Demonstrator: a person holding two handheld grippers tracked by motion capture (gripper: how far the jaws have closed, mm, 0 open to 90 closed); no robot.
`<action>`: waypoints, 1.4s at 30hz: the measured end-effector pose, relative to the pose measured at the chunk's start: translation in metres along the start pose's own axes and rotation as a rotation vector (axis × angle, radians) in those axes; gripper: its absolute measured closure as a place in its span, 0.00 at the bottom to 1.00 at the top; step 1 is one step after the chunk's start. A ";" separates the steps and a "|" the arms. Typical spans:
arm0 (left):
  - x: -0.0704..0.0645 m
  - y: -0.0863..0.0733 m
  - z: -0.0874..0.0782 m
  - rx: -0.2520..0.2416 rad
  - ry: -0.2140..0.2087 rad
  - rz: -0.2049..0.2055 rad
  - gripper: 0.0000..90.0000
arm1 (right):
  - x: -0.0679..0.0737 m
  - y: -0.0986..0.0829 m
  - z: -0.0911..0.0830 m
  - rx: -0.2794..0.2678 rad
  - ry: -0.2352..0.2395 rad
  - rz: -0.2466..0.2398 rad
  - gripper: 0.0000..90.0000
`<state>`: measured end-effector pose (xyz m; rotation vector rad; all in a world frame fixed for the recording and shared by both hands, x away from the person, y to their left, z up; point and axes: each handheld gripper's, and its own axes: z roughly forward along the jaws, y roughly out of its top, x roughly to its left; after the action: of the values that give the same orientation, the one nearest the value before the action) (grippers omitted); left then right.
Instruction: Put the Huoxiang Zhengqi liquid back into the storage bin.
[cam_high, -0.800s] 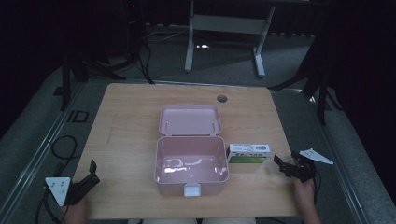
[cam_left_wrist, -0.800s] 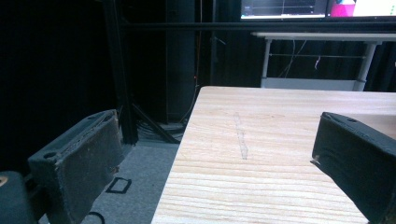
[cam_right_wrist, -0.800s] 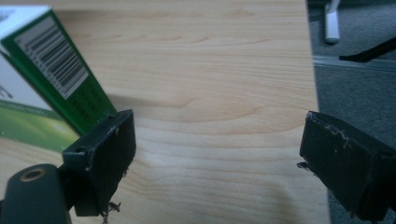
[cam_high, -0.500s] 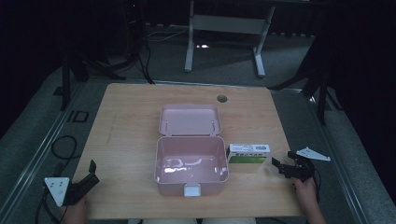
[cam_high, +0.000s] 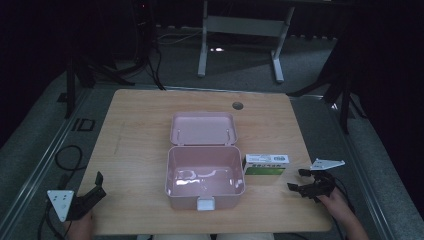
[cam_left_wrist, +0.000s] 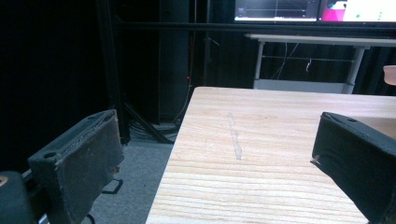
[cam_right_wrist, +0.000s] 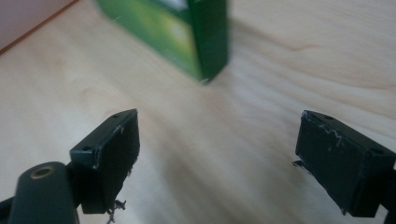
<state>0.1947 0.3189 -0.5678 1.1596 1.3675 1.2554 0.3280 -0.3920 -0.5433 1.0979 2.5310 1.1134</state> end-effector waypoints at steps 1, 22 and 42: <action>0.000 0.000 0.000 0.000 -0.001 0.001 0.02 | 0.002 0.001 0.000 0.011 0.021 -0.021 0.15; 0.000 0.000 0.000 0.002 -0.011 0.006 0.02 | 0.033 0.027 0.008 0.387 0.146 -0.262 0.15; 0.000 0.000 0.000 0.006 -0.019 0.008 0.02 | 0.064 0.060 0.020 0.705 0.170 -0.473 0.17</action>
<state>0.1947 0.3189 -0.5676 1.1790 1.3543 1.2434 0.3242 -0.3093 -0.5070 0.4409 3.1744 0.1926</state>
